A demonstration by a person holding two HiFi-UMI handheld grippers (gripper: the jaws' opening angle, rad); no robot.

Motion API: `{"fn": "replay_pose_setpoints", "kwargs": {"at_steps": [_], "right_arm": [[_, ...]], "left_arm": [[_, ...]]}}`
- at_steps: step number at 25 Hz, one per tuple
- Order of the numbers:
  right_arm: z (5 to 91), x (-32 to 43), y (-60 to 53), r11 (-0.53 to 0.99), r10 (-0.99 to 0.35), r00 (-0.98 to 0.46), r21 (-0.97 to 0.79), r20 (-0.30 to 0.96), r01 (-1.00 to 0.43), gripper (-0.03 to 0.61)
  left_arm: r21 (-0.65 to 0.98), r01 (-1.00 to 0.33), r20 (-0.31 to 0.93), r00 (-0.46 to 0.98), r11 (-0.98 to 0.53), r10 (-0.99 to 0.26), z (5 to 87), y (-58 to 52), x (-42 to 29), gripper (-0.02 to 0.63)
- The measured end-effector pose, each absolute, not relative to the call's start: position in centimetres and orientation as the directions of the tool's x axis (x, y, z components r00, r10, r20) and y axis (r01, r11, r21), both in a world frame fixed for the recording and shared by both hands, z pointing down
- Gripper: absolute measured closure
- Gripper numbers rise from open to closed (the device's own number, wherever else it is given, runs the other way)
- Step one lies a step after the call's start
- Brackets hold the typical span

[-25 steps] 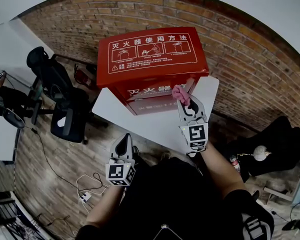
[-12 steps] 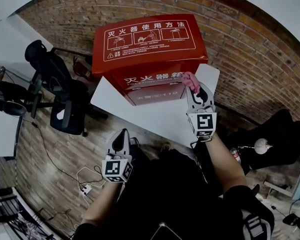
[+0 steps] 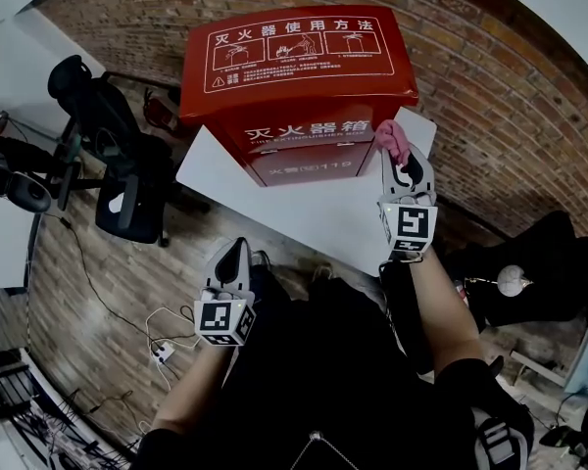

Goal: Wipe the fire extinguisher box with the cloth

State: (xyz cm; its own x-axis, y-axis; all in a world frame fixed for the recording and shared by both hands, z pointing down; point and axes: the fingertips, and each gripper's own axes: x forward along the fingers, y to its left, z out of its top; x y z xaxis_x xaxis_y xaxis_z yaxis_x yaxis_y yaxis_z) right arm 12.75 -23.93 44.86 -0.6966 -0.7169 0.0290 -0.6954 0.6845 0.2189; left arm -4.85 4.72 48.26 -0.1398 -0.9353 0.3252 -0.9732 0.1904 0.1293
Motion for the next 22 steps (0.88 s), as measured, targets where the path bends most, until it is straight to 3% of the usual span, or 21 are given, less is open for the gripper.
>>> {"fn": "replay_pose_setpoints", "kwargs": {"at_steps": [22], "right_arm": [[52.7, 12.5, -23.7, 0.654, -0.753, -0.651, 0.215, 0.095, -0.725, 0.472]], "left_arm": [[0.11, -0.969, 0.349, -0.169, 0.219, -0.922, 48.9, 6.1, -5.1, 0.586]]}}
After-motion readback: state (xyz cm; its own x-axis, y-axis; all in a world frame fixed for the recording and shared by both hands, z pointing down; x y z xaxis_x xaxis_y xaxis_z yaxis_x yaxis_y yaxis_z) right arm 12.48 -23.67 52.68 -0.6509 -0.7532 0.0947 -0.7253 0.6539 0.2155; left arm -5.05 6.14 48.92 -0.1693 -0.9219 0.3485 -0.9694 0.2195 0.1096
